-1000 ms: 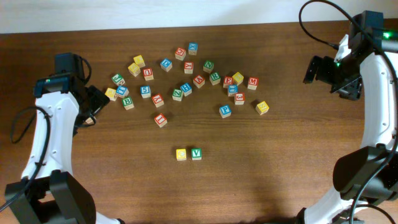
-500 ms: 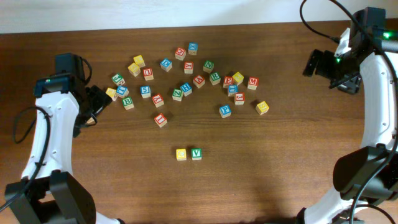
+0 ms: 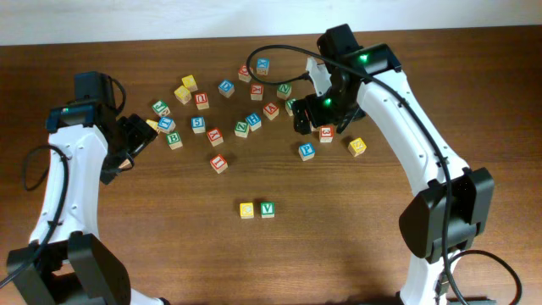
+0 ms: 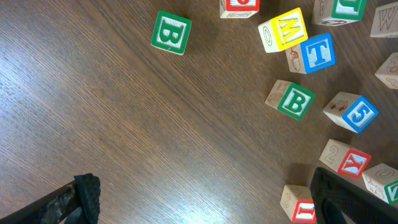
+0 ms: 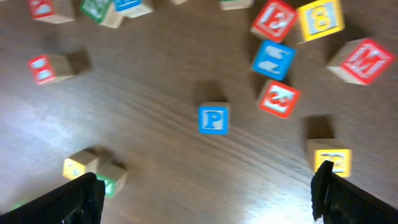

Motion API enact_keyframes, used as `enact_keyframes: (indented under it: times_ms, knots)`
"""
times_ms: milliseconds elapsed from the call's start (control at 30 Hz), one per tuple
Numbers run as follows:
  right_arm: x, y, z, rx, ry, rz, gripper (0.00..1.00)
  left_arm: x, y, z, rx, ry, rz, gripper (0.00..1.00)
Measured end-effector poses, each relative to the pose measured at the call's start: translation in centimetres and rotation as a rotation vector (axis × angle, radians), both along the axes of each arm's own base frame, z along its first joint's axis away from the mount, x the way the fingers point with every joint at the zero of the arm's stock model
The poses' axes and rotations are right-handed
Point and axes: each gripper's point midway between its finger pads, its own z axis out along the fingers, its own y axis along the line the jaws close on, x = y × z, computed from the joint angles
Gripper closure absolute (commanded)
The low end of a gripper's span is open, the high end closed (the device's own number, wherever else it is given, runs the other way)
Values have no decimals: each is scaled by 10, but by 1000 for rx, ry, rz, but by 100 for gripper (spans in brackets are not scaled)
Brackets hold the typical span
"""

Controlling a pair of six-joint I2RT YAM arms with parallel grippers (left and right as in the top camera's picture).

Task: Spell out CVPR

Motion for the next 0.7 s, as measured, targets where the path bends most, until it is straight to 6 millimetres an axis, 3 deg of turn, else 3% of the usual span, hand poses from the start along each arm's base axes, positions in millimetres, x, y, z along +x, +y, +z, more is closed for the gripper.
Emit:
enact_keyframes:
  times_ms: [200,333,467,500,567,633,700]
  knots:
    - [15,-19,-1,-87,-42,-173,2,1,0,0,1,-3,0,1]
    - [12,-5,1,-5,-20,-155,1,1,0,0,1,-4,0,1]
    - [72,16,25,106,-276,-153,2,3,0,1,2,-14,0,1]
    - [95,19,28,114,-364,-160,2,3,0,1,-2,-14,-1,1]
    - [116,22,7,78,-407,-108,2,4,-1,1,-5,-15,-2,1]
    - [128,24,-36,7,-405,23,16,4,-1,1,-4,-18,-2,1]
    - [139,27,-57,-23,-429,85,23,4,-1,1,-4,-19,-2,1]
